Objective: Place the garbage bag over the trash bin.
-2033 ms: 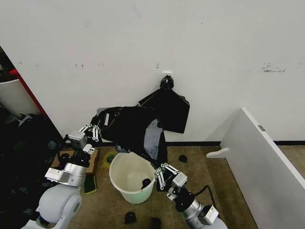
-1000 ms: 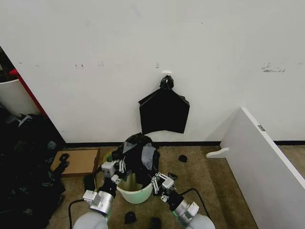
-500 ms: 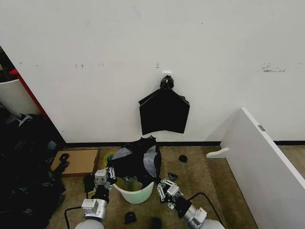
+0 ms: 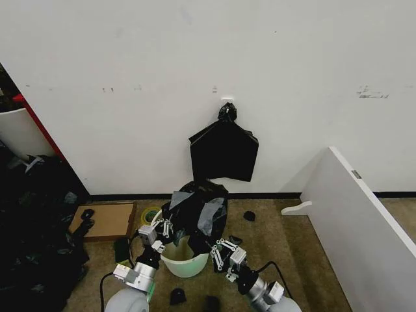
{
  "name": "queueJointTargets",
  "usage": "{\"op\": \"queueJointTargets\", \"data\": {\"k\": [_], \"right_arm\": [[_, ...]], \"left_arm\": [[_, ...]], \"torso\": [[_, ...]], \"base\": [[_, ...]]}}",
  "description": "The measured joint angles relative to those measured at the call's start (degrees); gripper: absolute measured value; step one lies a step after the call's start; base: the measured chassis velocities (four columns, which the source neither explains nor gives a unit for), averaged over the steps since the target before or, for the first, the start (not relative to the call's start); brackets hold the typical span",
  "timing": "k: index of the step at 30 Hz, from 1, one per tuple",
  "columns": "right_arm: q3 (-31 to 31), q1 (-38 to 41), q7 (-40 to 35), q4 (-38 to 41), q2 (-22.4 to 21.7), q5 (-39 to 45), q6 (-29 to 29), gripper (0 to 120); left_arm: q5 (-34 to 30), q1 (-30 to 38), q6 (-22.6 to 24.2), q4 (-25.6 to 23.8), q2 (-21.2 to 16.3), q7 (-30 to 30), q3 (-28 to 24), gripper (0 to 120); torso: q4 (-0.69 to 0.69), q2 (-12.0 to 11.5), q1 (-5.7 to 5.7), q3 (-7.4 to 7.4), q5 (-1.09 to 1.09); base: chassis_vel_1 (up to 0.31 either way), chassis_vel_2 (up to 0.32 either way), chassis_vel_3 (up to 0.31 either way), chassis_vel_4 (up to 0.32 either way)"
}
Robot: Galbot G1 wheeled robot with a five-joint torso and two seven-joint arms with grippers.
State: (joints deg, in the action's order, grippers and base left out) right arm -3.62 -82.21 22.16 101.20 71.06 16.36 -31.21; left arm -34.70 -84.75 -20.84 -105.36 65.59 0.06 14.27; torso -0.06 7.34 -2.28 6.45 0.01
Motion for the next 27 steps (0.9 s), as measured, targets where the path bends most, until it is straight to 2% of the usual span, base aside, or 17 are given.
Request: {"op": "queueJointTargets", "data": {"k": [3,4,9,11,19,21,25,27], "right_arm": [[0.7,0.7,0.2,-1.4,0.9,-0.6,-0.2,0],[0.7,0.7,0.2,-1.4,0.9,-0.6,-0.2,0],[0.9,2.0,0.7,-3.9,1.8,-3.8,-1.3,0],[0.8,2.3,0.8,-4.4,1.9,-4.4,-1.5,0],[0.3,3.2,0.8,-6.9,2.3,-5.5,-2.3,0],[0.0,3.0,0.8,-7.1,1.8,-5.9,-2.2,0],[-0.1,2.5,0.1,-7.1,1.3,-6.9,-1.9,0],[0.5,0.6,-3.0,-5.4,-0.4,-8.3,-0.4,0]], "left_arm": [[1.0,-0.1,5.1,0.2,0.1,-6.5,-0.1,0],[1.0,-0.1,5.1,0.2,0.1,-6.5,-0.1,0],[6.5,-2.5,9.9,-1.3,-0.8,-16.4,-0.2,0],[7.3,-2.9,10.2,-1.8,-0.9,-17.5,-0.2,0],[17.5,-5.0,3.4,-5.1,-1.5,-18.6,1.4,0],[22.3,-5.5,1.4,-6.2,-2.0,-19.5,2.9,0],[25.2,-5.5,0.7,-6.2,-2.6,-20.0,4.1,0],[27.7,-5.8,-0.9,-4.5,-3.4,-20.8,4.9,0]], "torso": [[0.0,0.0,0.0,0.0,0.0],[0.0,0.0,0.0,0.0,0.0],[0.0,0.0,0.0,0.0,0.0],[0.0,0.0,0.0,0.0,0.0],[0.0,0.0,0.0,0.0,0.0],[-0.01,0.0,0.0,0.0,0.01],[0.0,0.0,0.0,0.0,0.0],[-0.01,0.0,0.0,0.0,0.0]], "base": [[0.0,0.0,0.0,0.0],[0.0,0.0,0.0,0.0],[0.0,0.0,0.0,0.0],[0.0,0.0,0.0,0.0],[0.0,0.0,0.0,0.0],[0.0,0.0,0.0,0.0],[0.0,0.0,0.0,0.0],[0.0,0.0,0.0,0.0]]}}
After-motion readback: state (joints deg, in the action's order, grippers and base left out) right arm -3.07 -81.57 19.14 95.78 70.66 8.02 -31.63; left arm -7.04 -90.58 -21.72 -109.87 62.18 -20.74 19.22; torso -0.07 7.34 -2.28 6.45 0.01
